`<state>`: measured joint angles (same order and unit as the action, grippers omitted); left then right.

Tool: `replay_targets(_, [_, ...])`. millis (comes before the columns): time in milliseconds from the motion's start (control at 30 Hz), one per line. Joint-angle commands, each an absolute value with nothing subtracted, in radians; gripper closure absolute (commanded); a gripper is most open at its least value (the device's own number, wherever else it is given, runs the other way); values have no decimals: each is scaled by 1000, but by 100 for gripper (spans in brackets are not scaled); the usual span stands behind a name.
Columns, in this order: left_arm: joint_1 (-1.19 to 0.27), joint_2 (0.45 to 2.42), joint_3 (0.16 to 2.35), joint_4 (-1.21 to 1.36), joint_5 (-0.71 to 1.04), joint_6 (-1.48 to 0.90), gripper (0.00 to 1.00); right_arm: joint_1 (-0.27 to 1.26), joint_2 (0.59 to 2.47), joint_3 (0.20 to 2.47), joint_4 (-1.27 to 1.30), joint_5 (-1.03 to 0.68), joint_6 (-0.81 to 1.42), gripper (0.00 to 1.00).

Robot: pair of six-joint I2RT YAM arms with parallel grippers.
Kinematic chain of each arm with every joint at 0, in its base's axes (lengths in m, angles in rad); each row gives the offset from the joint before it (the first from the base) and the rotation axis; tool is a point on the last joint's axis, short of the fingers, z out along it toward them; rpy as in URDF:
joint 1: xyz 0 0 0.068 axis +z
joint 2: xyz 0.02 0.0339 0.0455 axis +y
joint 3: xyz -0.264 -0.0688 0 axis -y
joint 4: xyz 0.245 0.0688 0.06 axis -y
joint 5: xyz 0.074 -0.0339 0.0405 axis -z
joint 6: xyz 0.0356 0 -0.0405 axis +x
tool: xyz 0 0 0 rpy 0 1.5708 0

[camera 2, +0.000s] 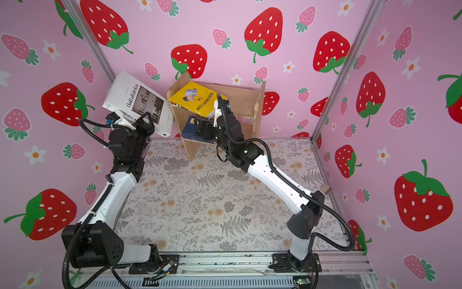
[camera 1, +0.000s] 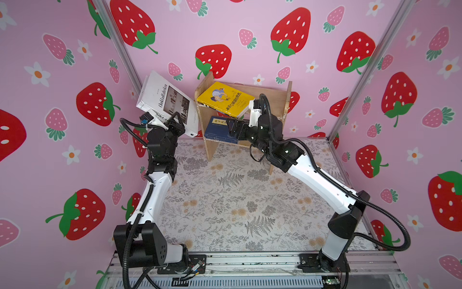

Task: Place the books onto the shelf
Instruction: 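Close the right gripper on the edge of the yellow book on the top shelf, then tilt the yellow book up off the shelf with the right gripper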

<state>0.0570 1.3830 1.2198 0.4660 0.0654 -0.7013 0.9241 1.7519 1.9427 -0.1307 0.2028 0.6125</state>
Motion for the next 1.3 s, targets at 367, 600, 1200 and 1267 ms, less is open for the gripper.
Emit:
replay_targets(367, [-28,1322,1227,567,327,-756,93,801,1643,1723,192,-62,976,14])
replay_targets(600, [-51,1322,1223,568,332,-747,93,795,1686,1716,234,-107,1068,15])
replay_targets(1200, [-67,1290,1201,545,320,-714,93,738,1772,1757,339,-125,1126,29])
replay_targets(1267, [-68,1290,1198,538,315,-708,93,731,1759,1732,371,-124,1138,34])
